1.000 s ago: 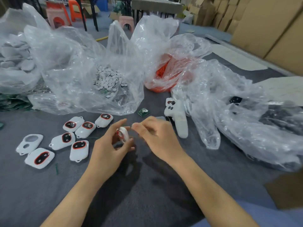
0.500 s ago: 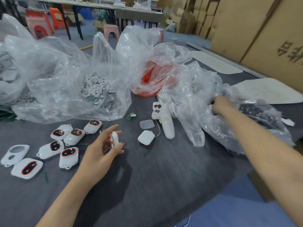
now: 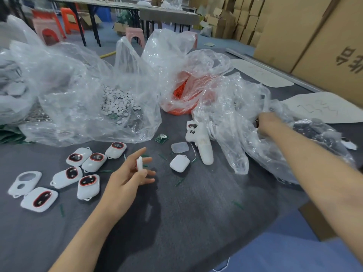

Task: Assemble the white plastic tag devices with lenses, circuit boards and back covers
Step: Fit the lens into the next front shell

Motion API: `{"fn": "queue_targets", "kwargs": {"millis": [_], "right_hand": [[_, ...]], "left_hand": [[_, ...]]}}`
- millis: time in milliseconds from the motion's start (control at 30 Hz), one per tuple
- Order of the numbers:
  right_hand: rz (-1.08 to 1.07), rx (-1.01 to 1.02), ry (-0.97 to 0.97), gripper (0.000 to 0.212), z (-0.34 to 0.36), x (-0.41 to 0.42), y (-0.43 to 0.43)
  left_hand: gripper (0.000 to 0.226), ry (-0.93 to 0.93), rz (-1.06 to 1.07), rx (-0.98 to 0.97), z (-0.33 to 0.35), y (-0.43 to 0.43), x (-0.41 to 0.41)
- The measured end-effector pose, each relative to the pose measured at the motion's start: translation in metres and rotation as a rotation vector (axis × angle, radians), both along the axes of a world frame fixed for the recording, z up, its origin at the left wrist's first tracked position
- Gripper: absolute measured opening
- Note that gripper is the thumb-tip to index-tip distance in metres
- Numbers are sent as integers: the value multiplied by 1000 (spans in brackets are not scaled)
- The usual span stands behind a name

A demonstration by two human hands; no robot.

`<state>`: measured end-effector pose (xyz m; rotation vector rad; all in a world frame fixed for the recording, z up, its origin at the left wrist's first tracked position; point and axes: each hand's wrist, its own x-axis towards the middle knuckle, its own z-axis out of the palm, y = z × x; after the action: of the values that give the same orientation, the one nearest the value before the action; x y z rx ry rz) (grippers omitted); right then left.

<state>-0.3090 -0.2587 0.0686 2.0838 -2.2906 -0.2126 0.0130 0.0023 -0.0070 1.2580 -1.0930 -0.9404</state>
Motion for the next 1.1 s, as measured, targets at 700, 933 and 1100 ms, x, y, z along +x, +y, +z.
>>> {"fn": "queue_targets", "kwargs": {"millis": [700, 933, 1100], "right_hand": [[-50, -555, -729, 10, 14, 7, 21], [125, -247, -1460, 16, 33, 79, 133], [456, 355, -1774, 20, 5, 174, 175]], "left_hand": [[36, -147, 37, 33, 1, -3, -4], [33, -61, 48, -10, 5, -3, -2], [31, 149, 103, 27, 7, -3, 4]]}}
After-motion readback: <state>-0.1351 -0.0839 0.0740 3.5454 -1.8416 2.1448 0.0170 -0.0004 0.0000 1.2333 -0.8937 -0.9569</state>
